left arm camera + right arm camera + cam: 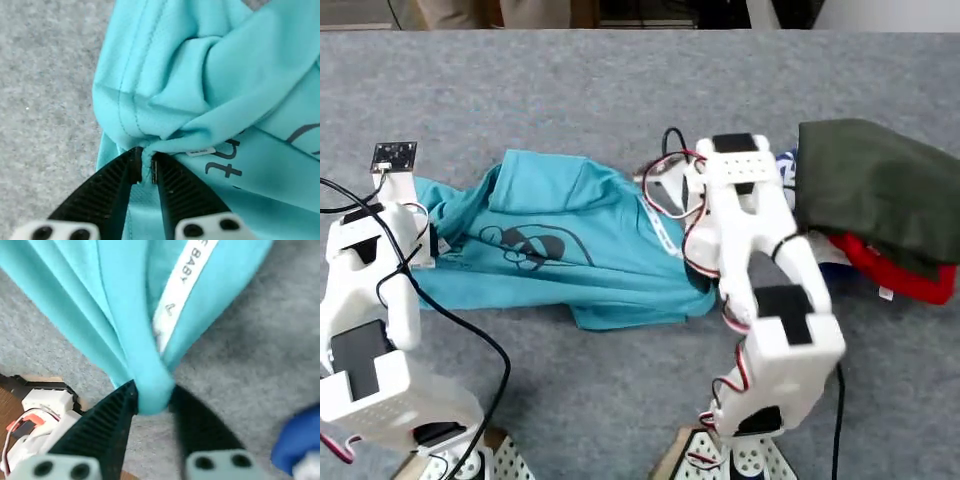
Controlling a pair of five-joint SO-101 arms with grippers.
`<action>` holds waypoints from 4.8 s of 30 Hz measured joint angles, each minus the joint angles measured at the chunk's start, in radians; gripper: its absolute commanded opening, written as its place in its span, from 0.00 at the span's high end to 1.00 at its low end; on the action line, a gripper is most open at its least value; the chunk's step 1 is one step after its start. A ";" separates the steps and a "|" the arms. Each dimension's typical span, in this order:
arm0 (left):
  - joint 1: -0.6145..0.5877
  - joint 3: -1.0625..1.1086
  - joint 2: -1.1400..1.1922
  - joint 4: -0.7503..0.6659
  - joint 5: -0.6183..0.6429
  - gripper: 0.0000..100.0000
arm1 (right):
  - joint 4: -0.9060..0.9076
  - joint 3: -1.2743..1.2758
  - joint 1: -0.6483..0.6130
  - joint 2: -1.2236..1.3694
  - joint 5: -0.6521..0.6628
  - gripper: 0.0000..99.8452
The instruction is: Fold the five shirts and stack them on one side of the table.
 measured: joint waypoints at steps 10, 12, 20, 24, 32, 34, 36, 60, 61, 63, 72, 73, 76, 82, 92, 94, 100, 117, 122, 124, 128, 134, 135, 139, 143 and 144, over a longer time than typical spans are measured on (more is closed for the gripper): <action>0.000 0.000 0.000 -0.002 -0.002 0.98 | 0.040 -0.477 -0.176 -0.034 -0.068 0.72; 0.000 0.000 0.000 -0.008 -0.002 0.98 | 0.040 -0.609 -0.226 0.077 -0.087 0.72; 0.000 0.000 0.000 -0.014 -0.002 0.98 | 0.032 -1.231 -0.302 0.687 -0.147 0.72; 0.000 0.000 0.000 -0.014 -0.002 0.98 | 0.034 -1.521 -0.302 0.956 -0.149 0.73; 0.000 0.000 0.000 -0.014 -0.002 0.98 | 0.057 -1.683 -0.296 1.143 -0.149 1.00; 0.000 0.000 0.000 -0.014 -0.002 0.98 | 0.060 -1.688 -0.272 1.145 -0.149 0.99; 0.000 0.000 0.000 -0.014 -0.002 0.98 | 0.060 -1.688 -0.241 1.145 -0.150 1.00; 0.000 0.000 0.000 -0.052 -0.002 0.98 | 0.060 -0.496 -0.112 0.470 -0.023 0.99; 0.000 0.000 0.000 -0.052 -0.002 0.98 | 0.060 -0.471 -0.110 0.454 -0.002 0.97; 0.000 0.000 0.000 -0.052 -0.002 0.98 | 0.060 -0.433 -0.110 0.423 0.034 0.90; 0.000 0.000 0.000 -0.052 -0.002 0.98 | 0.060 -0.454 -0.129 0.144 0.091 0.77; 0.000 0.000 0.000 -0.052 -0.002 0.98 | 0.060 -0.477 -0.153 0.114 0.092 0.77; 0.000 0.000 0.000 -0.058 -0.002 0.98 | 0.060 -0.566 -0.244 0.080 0.092 0.77; 0.000 0.000 0.000 -0.061 -0.002 0.98 | 0.060 -0.783 -0.373 0.196 0.092 0.77; 0.000 0.000 0.000 -0.061 -0.002 0.98 | -0.084 -1.304 -0.396 0.790 -0.014 0.77; 0.000 0.000 0.000 -0.061 -0.002 0.98 | -0.084 -1.379 -0.396 0.922 -0.046 0.77; 0.000 0.000 0.000 -0.061 -0.002 0.98 | 0.044 -1.573 -0.376 1.097 -0.072 0.88; 0.000 0.000 0.000 -0.061 -0.002 0.98 | 0.057 -0.870 -0.316 0.680 -0.077 1.00; 0.000 0.000 0.000 -0.061 -0.002 0.98 | 0.044 -0.491 -0.325 0.453 -0.049 0.99; 0.000 0.000 0.000 -0.061 -0.002 0.98 | 0.012 -0.376 -0.342 0.376 -0.048 0.94; 0.000 0.000 0.000 -0.061 -0.002 0.98 | -0.023 -0.261 -0.361 0.253 -0.048 0.76; 0.000 0.000 0.000 -0.061 -0.002 0.98 | 0.020 -0.233 -0.414 0.072 0.015 0.80; 0.000 0.000 0.000 -0.061 -0.002 0.98 | 0.025 -0.233 -0.420 0.041 0.020 0.81; 0.000 0.000 0.000 -0.061 -0.002 0.98 | 0.032 -0.290 -0.428 -0.029 0.025 0.84; 0.000 0.000 0.000 -0.061 -0.002 0.98 | -0.017 -0.422 -0.419 0.012 0.025 0.84; 0.000 0.000 0.000 -0.061 -0.002 0.98 | -0.031 -0.459 -0.416 0.046 0.025 0.84</action>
